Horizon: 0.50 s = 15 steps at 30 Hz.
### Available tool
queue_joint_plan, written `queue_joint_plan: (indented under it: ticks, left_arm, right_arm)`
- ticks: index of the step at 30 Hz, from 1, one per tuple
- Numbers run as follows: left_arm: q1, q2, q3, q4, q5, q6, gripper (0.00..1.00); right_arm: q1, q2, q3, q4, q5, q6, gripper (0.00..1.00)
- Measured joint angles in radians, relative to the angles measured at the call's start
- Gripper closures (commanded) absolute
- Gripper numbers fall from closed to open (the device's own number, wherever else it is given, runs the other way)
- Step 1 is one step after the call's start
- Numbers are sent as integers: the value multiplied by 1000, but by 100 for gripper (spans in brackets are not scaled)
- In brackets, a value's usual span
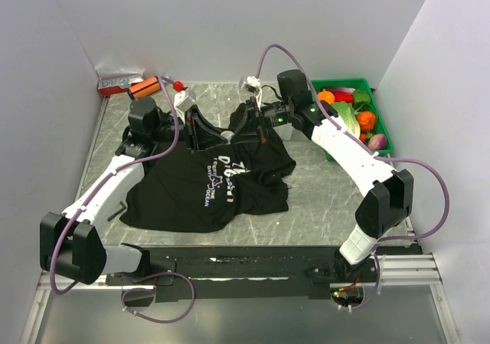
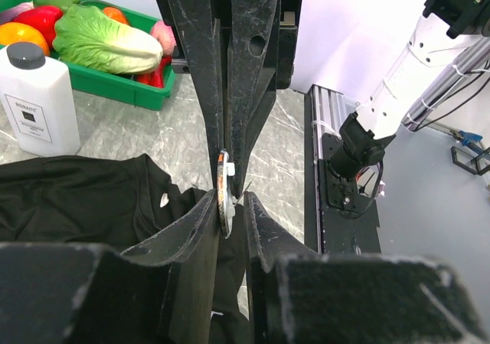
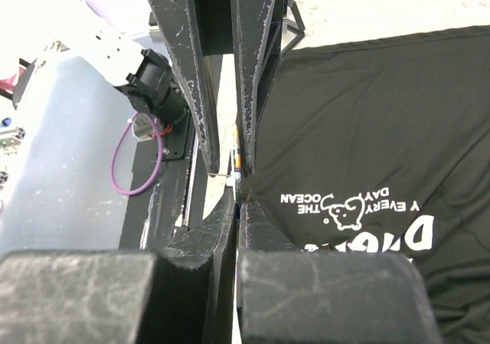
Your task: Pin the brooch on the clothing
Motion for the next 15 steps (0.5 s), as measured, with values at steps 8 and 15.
queue_joint_plan:
  ticks: [8,15]
  left_arm:
    - [-5,9,4,-8,-4,17,81]
    - [-9,11,5,-8,-25,18,86]
  right_arm:
    - [-3,0,-6,11,-1,21,100]
    - [-3,0,-6,14,0,23,100]
